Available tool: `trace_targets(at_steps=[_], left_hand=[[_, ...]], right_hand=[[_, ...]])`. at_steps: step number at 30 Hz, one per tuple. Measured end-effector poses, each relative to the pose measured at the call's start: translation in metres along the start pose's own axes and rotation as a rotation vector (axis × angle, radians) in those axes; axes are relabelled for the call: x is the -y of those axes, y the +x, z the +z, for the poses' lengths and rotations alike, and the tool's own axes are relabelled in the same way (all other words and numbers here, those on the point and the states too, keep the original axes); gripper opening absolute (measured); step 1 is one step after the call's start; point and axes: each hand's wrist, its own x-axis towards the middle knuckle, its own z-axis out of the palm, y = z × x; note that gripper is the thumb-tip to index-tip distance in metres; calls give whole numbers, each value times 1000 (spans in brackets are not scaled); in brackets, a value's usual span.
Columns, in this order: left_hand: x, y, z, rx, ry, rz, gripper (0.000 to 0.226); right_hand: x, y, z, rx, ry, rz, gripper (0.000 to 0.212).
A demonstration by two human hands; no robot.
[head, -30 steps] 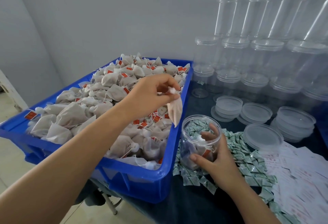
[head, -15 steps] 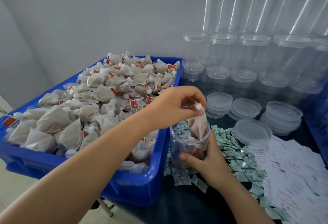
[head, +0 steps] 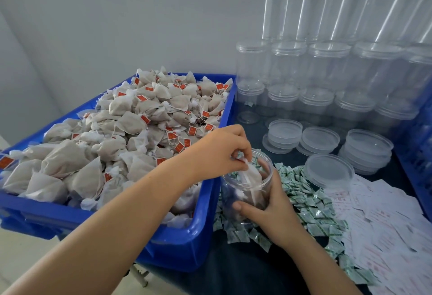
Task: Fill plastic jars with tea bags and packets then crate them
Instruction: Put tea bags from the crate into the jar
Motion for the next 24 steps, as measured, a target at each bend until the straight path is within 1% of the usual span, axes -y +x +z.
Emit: trace_targets(at_steps=[2, 4, 6, 8, 9, 11, 13, 20, 24], left_hand=[[0, 1, 0, 31, 33, 17, 14], [1, 1, 0, 65, 60, 64, 16], [0, 0, 1, 100, 57, 85, 13], [0, 0, 1, 155, 66, 81, 9], [-1, 0, 2, 198, 85, 74, 11], [-3, 1, 2, 303, 144, 61, 25], [-6, 1, 3, 362, 191, 47, 41], [-10, 1, 6, 385, 167, -4, 54], [-11, 2, 3, 276, 108, -12, 54]], right_hand=[[1, 0, 0, -4, -4, 9, 93], [0, 0, 0, 2, -9, 1, 99], [-2, -1, -2, 14, -21, -12, 105], [-3, -1, -2, 24, -34, -22, 106], [-3, -1, -2, 29, -33, -21, 106], [-3, 0, -1, 28, -9, -11, 104], [-2, 0, -1, 26, 12, -6, 102], [-3, 1, 0, 32, 64, -2, 102], [-5, 2, -1, 26, 46, -15, 102]])
